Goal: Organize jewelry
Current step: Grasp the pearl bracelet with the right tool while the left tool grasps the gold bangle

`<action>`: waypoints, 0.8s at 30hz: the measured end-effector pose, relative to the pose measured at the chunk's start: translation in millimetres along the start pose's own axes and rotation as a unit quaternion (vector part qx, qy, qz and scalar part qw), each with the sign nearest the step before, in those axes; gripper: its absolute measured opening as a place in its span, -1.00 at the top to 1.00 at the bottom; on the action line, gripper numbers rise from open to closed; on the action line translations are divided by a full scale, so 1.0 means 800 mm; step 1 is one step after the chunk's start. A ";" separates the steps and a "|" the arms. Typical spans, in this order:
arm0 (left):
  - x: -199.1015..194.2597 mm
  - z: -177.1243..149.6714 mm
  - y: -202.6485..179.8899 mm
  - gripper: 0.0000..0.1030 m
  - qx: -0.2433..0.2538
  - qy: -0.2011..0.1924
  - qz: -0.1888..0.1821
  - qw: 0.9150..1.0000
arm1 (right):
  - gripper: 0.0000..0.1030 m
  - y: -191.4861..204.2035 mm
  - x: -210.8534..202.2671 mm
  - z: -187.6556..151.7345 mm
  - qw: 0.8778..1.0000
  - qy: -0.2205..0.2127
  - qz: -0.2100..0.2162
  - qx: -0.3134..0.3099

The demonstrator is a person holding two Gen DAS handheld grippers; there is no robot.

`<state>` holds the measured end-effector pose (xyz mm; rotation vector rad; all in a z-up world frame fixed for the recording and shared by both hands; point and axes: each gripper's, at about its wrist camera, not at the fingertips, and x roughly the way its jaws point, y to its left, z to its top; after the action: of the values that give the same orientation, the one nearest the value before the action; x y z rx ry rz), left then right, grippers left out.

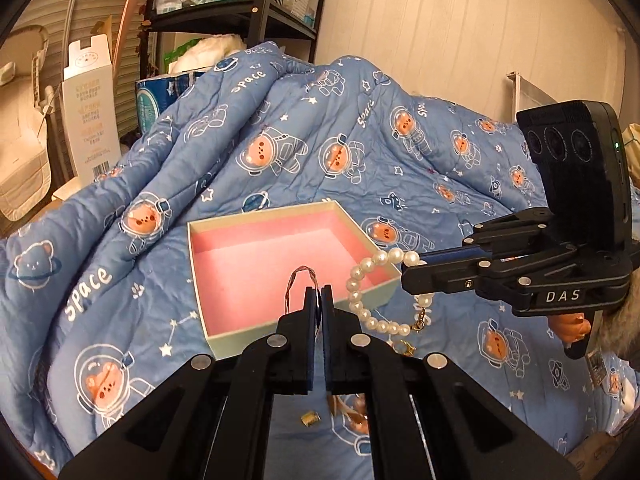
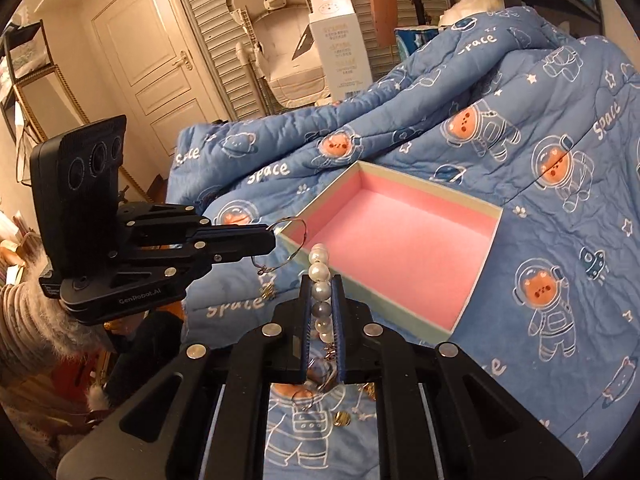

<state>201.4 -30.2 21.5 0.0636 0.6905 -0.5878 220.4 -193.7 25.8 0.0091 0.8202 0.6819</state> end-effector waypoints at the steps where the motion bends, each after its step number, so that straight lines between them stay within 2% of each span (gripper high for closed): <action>1: 0.005 0.007 0.003 0.94 0.001 0.002 0.008 1.000 | 0.80 -0.005 0.002 0.008 1.000 -0.001 -0.008 0.005; 6: 0.045 0.033 0.027 0.94 -0.009 0.031 0.041 0.999 | 0.80 -0.028 0.032 0.046 0.999 0.004 -0.046 0.021; 10: 0.079 0.042 0.044 0.94 -0.018 0.057 0.059 0.996 | 0.80 -0.053 0.069 0.060 0.997 0.022 -0.052 0.060; 12: 0.095 0.045 0.047 0.94 -0.011 0.068 0.071 0.995 | 0.80 -0.065 0.088 0.065 0.995 0.030 -0.041 0.083; 15: 0.116 0.050 0.054 0.94 -0.015 0.086 0.076 0.993 | 0.80 -0.085 0.114 0.069 0.992 0.044 -0.031 0.117; 20: 0.144 0.049 0.064 0.94 -0.032 0.104 0.086 0.990 | 0.80 -0.125 0.146 0.066 0.982 0.059 -0.051 0.174; 24: 0.162 0.045 0.064 0.94 -0.041 0.116 0.079 0.989 | 0.80 -0.140 0.151 0.066 0.979 0.062 -0.073 0.180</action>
<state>329.1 -59.8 -37.2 0.1099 0.9252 -0.4022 377.0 -200.6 -47.9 0.2331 1.0452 0.3917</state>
